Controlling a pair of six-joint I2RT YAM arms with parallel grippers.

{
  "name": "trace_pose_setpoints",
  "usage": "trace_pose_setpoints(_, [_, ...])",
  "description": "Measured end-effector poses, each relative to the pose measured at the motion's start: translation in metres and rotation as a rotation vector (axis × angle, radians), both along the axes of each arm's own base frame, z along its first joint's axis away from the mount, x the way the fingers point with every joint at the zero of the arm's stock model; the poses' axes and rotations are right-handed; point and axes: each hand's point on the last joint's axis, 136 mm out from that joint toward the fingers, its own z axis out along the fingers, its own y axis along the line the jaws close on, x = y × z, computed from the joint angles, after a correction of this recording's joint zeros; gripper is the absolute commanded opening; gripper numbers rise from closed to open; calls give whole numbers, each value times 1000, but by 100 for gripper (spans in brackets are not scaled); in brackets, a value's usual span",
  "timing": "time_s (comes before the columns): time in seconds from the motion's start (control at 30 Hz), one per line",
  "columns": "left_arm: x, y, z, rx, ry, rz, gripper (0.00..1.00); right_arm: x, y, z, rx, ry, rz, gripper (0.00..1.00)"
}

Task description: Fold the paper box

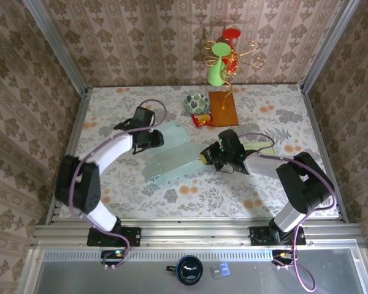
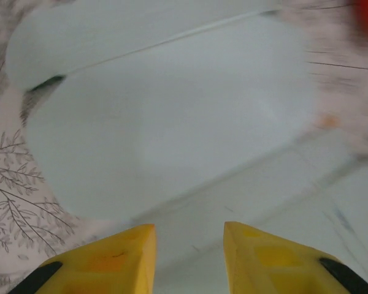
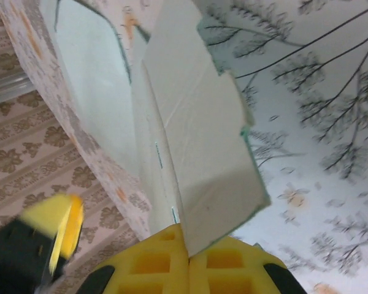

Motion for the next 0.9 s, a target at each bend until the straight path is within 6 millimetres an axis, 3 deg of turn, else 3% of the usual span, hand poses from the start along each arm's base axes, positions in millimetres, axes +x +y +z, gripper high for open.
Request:
trace_pose_setpoints(0.1, [-42, -39, 50, 6, -191, -247, 39, 4, 2, 17, -5, 28, -8, 0])
trace_pose_setpoints(0.2, [-100, -66, 79, 14, -325, -490, 41, 5, 2, 29, -15, 65, -17, 0])
trace_pose_setpoints(0.3, [-141, -69, 80, 69, -374, -640, 44, 3, -2, 37, -29, 107, -32, 0])
trace_pose_setpoints(0.4, [-166, -62, 61, 179, -368, -734, 52, 1, -8, 42, -34, 150, -50, 0])
trace_pose_setpoints(0.6, [-172, -36, 24, 402, -339, -805, 56, 0, -20, 48, -42, 205, -81, 0])
trace_pose_setpoints(0.77, [-157, -25, 12, 519, -339, -794, 55, 0, -21, 53, -31, 225, -88, 0])
trace_pose_setpoints(0.9, [-147, -22, 6, 558, -334, -788, 48, -3, -21, 51, -31, 245, -83, 0])
